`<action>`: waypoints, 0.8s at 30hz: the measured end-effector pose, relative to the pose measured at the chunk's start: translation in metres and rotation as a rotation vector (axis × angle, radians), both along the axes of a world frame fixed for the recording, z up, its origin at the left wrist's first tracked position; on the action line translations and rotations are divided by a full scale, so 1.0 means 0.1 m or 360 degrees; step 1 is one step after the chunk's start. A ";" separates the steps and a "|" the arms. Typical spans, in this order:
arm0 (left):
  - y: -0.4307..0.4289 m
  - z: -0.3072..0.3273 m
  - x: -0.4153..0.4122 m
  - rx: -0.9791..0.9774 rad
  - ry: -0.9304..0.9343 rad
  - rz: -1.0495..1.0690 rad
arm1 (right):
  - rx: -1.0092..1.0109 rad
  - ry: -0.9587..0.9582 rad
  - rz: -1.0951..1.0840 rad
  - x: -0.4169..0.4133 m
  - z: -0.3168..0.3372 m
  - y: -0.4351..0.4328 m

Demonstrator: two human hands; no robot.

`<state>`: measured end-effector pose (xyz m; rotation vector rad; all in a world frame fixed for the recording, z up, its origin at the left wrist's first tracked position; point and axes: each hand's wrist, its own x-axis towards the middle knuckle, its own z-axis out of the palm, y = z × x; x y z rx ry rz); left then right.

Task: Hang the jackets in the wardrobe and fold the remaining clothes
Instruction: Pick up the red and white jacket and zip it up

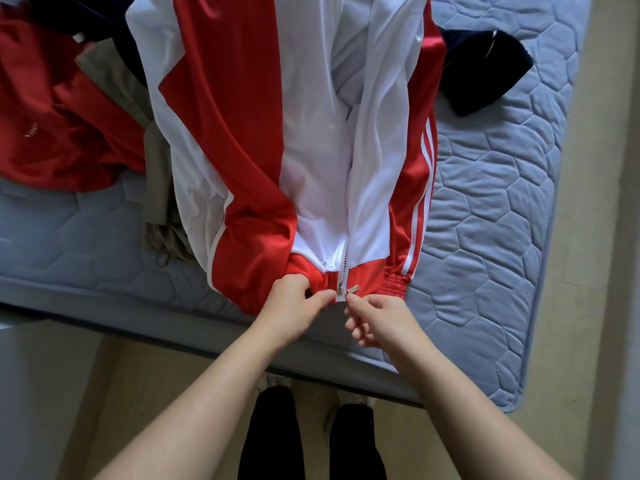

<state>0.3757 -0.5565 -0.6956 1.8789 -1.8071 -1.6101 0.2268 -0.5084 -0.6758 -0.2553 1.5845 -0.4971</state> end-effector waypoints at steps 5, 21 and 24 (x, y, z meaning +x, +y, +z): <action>-0.01 0.08 0.03 0.0073 0.0037 -0.0060 | -0.0413 0.0715 0.0456 0.02 0.01 0.05; 0.11 0.00 0.09 -0.0144 -0.0056 -0.0088 | -0.0166 -0.0075 0.0082 0.01 0.05 -0.09; 0.20 -0.08 0.11 -0.0096 -0.0046 -0.0136 | -0.0148 -0.0313 -0.0285 0.00 0.16 -0.27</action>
